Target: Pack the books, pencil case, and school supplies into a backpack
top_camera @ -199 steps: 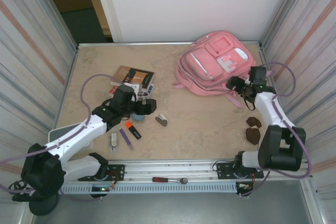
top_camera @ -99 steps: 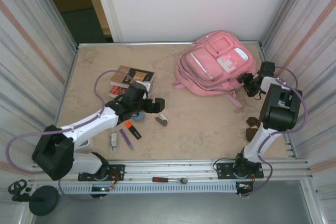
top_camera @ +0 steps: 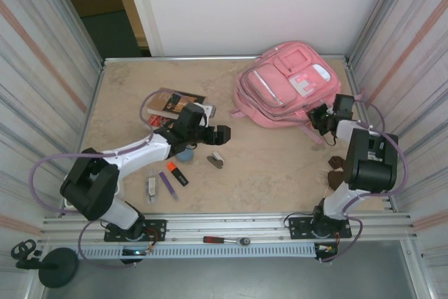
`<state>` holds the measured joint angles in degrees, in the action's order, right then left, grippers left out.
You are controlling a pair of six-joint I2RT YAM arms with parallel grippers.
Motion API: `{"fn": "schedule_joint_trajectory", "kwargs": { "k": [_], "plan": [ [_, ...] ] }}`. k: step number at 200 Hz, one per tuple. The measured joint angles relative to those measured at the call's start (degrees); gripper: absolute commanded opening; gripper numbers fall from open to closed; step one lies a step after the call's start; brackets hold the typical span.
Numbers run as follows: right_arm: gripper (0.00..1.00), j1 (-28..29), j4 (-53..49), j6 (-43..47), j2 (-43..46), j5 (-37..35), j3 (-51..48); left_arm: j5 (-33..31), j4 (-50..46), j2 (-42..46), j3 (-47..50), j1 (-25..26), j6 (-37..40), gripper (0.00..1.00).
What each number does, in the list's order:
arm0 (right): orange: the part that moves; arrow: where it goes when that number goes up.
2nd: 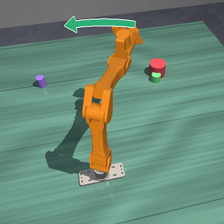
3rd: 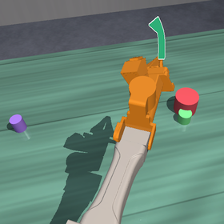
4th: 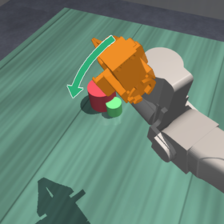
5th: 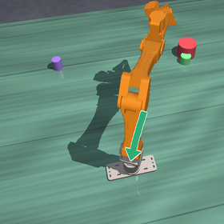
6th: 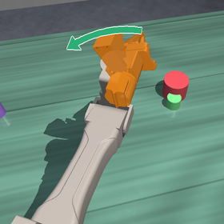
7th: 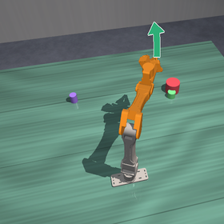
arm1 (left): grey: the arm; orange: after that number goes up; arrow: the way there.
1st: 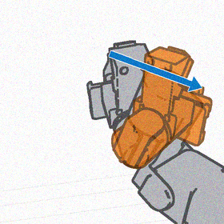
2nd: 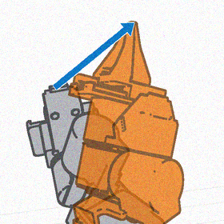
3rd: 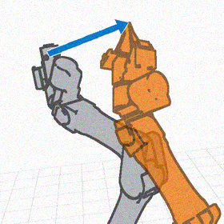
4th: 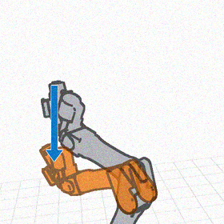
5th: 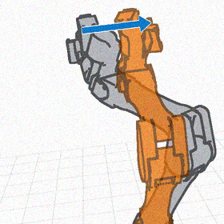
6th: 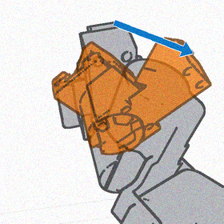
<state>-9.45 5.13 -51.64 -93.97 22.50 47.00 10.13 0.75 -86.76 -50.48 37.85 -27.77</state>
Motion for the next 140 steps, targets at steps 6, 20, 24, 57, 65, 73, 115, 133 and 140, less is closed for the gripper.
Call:
{"fn": "schedule_joint_trajectory", "kwargs": {
  "k": [6, 20, 24, 57, 65, 73, 115, 133, 140],
  "plan": [
    [0.17, 2.0, 0.5, -0.5, 1.1, 0.0, -0.8, 0.3, 0.1, -0.7, -0.3, 0.1, -0.2, 0.86],
    [0.2, 6.4, 0.9, -0.9, 3.3, 0.1, -2.3, 0.8, 0.5, -1.8, -0.8, 0.2, -0.5, 0.86],
    [0.22, 7.7, 0.9, -0.9, 4.0, 0.3, -2.7, 0.9, 0.7, -2.0, -0.9, 0.2, -0.6, 0.86],
    [0.46, 6.7, -1.3, 0.8, 8.3, 0.1, -5.4, 1.0, 1.0, -3.3, -2.0, 0.8, -1.0, 0.87],
    [0.52, 4.2, -2.2, 1.8, 8.9, -0.3, -5.4, 1.0, 1.0, -3.5, -2.2, 1.2, -1.0, 0.87],
    [0.56, 1.4, -2.9, 3.2, 9.0, -0.6, -5.0, 1.0, 1.0, -3.5, -2.4, 1.7, -1.0, 0.87],
    [0.66, -7.8, -6.7, 7.6, 2.2, -2.0, 4.3, 1.0, 0.8, -4.3, -4.1, 2.8, -1.0, 0.88],
    [0.66, -9.1, -6.2, 7.6, -4.6, -0.8, 8.7, 1.0, 0.7, -4.9, -4.5, 3.0, -0.9, 0.88],
    [0.65, -9.2, -6.2, 7.6, -7.3, -0.1, 10.2, 1.0, 0.6, -5.2, -4.6, 3.1, -0.8, 0.88]
  ]
}}
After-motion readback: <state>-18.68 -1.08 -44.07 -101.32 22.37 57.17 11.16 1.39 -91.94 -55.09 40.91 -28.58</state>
